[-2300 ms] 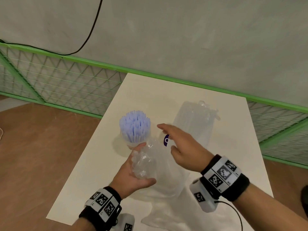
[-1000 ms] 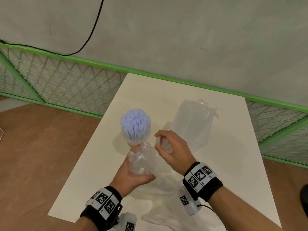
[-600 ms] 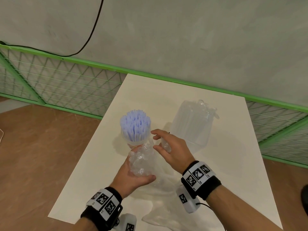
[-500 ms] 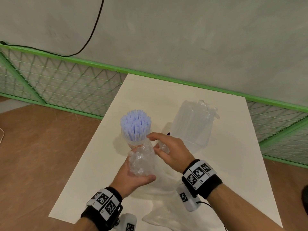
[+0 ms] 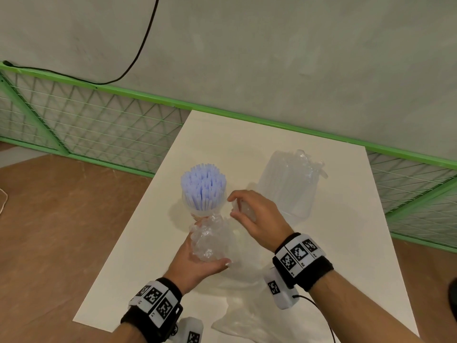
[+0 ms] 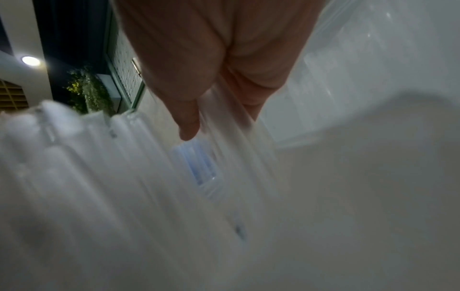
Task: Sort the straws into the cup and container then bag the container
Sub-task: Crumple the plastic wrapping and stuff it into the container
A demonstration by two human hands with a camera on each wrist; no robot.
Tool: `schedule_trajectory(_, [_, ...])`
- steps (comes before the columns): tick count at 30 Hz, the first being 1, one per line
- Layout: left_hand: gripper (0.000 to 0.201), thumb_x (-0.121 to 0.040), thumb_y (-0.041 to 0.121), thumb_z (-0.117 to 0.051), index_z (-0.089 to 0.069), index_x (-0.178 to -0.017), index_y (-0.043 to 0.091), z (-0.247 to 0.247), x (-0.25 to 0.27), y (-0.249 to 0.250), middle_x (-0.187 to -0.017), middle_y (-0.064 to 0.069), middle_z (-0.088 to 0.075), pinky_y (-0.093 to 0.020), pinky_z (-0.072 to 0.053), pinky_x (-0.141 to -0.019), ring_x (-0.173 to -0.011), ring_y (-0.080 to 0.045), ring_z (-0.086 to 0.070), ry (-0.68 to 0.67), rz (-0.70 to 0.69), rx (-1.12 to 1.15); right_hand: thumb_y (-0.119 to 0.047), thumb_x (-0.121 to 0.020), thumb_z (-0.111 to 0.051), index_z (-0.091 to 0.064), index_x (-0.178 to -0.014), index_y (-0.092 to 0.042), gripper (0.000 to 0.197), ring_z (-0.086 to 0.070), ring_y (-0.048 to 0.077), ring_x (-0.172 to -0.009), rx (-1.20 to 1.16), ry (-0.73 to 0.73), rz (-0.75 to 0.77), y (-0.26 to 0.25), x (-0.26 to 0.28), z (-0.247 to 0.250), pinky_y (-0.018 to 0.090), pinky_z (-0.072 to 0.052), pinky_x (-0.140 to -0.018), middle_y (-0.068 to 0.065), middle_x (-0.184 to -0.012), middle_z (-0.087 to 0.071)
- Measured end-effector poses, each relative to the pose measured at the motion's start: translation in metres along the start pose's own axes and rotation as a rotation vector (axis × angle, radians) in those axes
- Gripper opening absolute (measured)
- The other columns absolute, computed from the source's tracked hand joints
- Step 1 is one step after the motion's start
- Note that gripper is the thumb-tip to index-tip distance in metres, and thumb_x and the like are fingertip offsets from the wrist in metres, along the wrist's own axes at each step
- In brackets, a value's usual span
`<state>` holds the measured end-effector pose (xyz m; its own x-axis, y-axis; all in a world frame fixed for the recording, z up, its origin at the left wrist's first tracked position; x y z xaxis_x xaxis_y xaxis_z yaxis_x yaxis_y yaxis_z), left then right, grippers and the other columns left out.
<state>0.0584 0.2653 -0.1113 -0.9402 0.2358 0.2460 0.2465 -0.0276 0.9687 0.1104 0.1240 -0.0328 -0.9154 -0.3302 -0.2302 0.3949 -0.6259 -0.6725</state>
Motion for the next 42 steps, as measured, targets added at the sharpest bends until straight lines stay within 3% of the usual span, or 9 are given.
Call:
schedule_trajectory(9, [0.075,-0.051,0.024,-0.09,-0.057,-0.111,0.054,-0.004,0.002,0.002,-0.114,0.013,-0.068,-0.022,-0.054,-0.083,-0.109,-0.008,-0.064,-0.025,0.014,0.026,-0.017,-0.083,-0.078,-0.065,-0.112,-0.023,0.032,-0.07,0.008,-0.089,-0.201,0.318,-0.105,-0.013,0.0,0.071,0.021,-0.052,-0.086,-0.009,-0.09,-0.073])
schedule_trajectory(13, [0.076,-0.066,-0.009,-0.083,-0.053,-0.116,0.041,-0.003,0.004,-0.002,-0.109,0.005,-0.069,-0.016,-0.053,-0.073,-0.099,-0.004,-0.068,-0.001,0.043,0.064,-0.015,-0.078,-0.083,-0.067,-0.108,-0.019,0.034,-0.071,0.013,-0.085,-0.257,0.479,-0.077,-0.022,0.001,0.106,0.028,-0.055,-0.086,-0.005,-0.085,-0.073])
schedule_trajectory(19, [0.078,-0.067,-0.015,-0.078,-0.05,-0.118,0.037,-0.004,0.005,0.003,-0.114,0.004,-0.065,-0.009,-0.05,-0.07,-0.093,0.006,-0.066,0.0,0.023,0.054,-0.008,-0.076,-0.083,-0.067,-0.108,-0.02,0.038,-0.072,0.031,-0.087,-0.418,0.671,-0.012,-0.03,0.005,0.159,0.051,-0.058,-0.082,0.011,-0.086,-0.073])
schedule_trajectory(23, [0.078,-0.064,-0.013,-0.081,-0.052,-0.121,0.032,-0.001,0.004,-0.002,-0.115,0.0,-0.066,-0.011,-0.051,-0.071,-0.096,0.002,-0.066,0.013,0.027,0.05,0.0,-0.08,-0.078,-0.058,-0.115,-0.002,0.04,-0.07,0.036,-0.077,-0.443,0.807,0.109,-0.049,0.013,0.216,0.043,-0.06,-0.073,0.018,-0.087,-0.07])
schedule_trajectory(28, [0.082,-0.064,-0.009,-0.084,-0.05,-0.131,0.024,0.002,0.002,-0.012,-0.12,-0.005,-0.066,-0.015,-0.053,-0.077,-0.106,-0.011,-0.066,0.006,0.049,0.047,-0.007,-0.082,-0.079,-0.054,-0.117,-0.007,0.043,-0.07,0.035,-0.082,-0.387,0.955,0.166,-0.044,0.026,0.272,0.046,-0.059,-0.077,0.012,-0.085,-0.067])
schedule_trajectory(35, [0.079,-0.063,-0.013,-0.082,-0.052,-0.126,0.026,0.002,0.002,-0.011,-0.113,-0.003,-0.068,-0.015,-0.053,-0.075,-0.1,-0.007,-0.068,0.019,0.05,0.055,-0.009,-0.082,-0.076,-0.062,-0.114,-0.027,0.039,-0.069,0.027,-0.093,-0.241,0.634,-0.08,0.04,0.001,0.22,0.049,-0.058,-0.086,0.012,-0.096,-0.07])
schedule_trajectory(38, [0.081,-0.063,-0.014,-0.082,-0.052,-0.124,0.03,0.003,0.002,-0.014,-0.113,-0.001,-0.069,-0.016,-0.053,-0.074,-0.098,-0.006,-0.068,0.035,0.057,0.076,-0.02,-0.083,-0.077,-0.065,-0.108,-0.032,0.03,-0.069,0.018,-0.097,-0.018,0.478,-0.18,0.065,-0.002,0.183,0.024,-0.051,-0.093,-0.006,-0.1,-0.072])
schedule_trajectory(40, [0.082,-0.062,-0.013,-0.083,-0.052,-0.125,0.03,0.003,0.001,-0.016,-0.115,-0.003,-0.068,-0.019,-0.054,-0.077,-0.103,-0.01,-0.068,0.038,0.06,0.083,-0.028,-0.089,-0.071,-0.066,-0.117,-0.026,0.029,-0.063,0.018,-0.114,0.221,0.323,-0.178,0.071,-0.006,0.157,0.019,-0.042,-0.099,-0.01,-0.119,-0.068])
schedule_trajectory(42, [0.083,-0.062,-0.012,-0.084,-0.052,-0.126,0.031,0.005,0.0,-0.018,-0.117,-0.003,-0.068,-0.021,-0.055,-0.08,-0.106,-0.013,-0.067,0.042,0.065,0.085,-0.037,-0.097,-0.058,-0.057,-0.134,-0.028,0.039,-0.04,0.02,-0.14,0.401,0.084,-0.164,0.079,-0.009,0.123,0.032,-0.032,-0.11,-0.01,-0.143,-0.053])
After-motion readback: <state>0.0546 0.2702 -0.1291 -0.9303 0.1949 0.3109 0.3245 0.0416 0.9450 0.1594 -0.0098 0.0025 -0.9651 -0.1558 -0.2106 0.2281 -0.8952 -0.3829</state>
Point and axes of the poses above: each hand's wrist, its own x-axis away from the middle knuckle, its own z-axis out of the back of the hand, y = z × x, the point moved 10 cm from there along -x, towards the middle knuckle
